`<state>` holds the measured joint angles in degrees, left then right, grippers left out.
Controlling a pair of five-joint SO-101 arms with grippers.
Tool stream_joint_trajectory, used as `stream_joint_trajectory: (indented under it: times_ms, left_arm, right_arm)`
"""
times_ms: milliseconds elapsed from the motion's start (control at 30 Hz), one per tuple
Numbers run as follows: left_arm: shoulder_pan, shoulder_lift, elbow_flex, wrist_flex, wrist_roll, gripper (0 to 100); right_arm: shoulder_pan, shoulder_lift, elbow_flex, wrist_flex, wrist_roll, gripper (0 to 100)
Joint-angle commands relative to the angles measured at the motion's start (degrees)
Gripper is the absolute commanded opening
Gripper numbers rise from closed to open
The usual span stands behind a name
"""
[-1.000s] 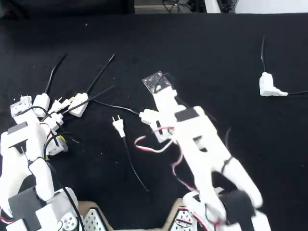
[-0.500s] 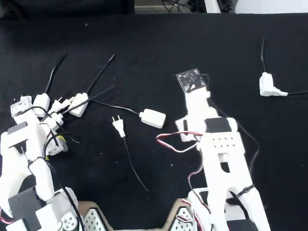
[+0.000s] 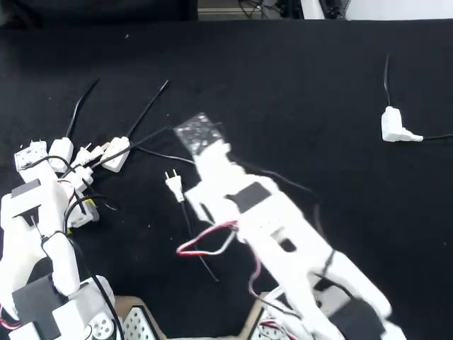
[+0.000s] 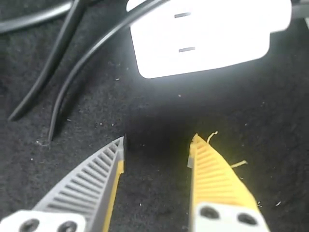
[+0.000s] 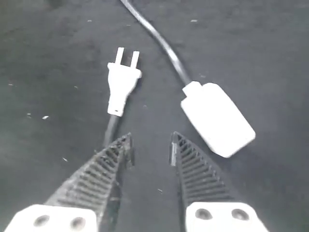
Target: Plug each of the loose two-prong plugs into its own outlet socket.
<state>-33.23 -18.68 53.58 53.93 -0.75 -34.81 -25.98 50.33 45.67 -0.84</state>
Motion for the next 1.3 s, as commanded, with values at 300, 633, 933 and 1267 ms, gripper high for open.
stream_joint_trajectory:
  times_ms: [300,633,933,1267]
  left_arm:
    - [0.66,-1.76,0.48,-0.79,0.35,22]
    - [0.75,-1.23,0.48,-0.88,0.7,22]
    - [0.75,-1.23,0.57,-0.88,0.7,22]
    - [0.75,-1.23,0.57,-0.88,0.79,22]
  right_arm:
    - [-3.87,27.47,-22.02,-1.67,-1.41,11.4]
    - [-6.86,36.44,-28.0,-1.58,-1.41,11.4]
    - [-6.68,31.43,-31.69,8.44,-1.32,11.6]
    - [-2.55,40.04,-31.96,-2.29,-0.97,11.4]
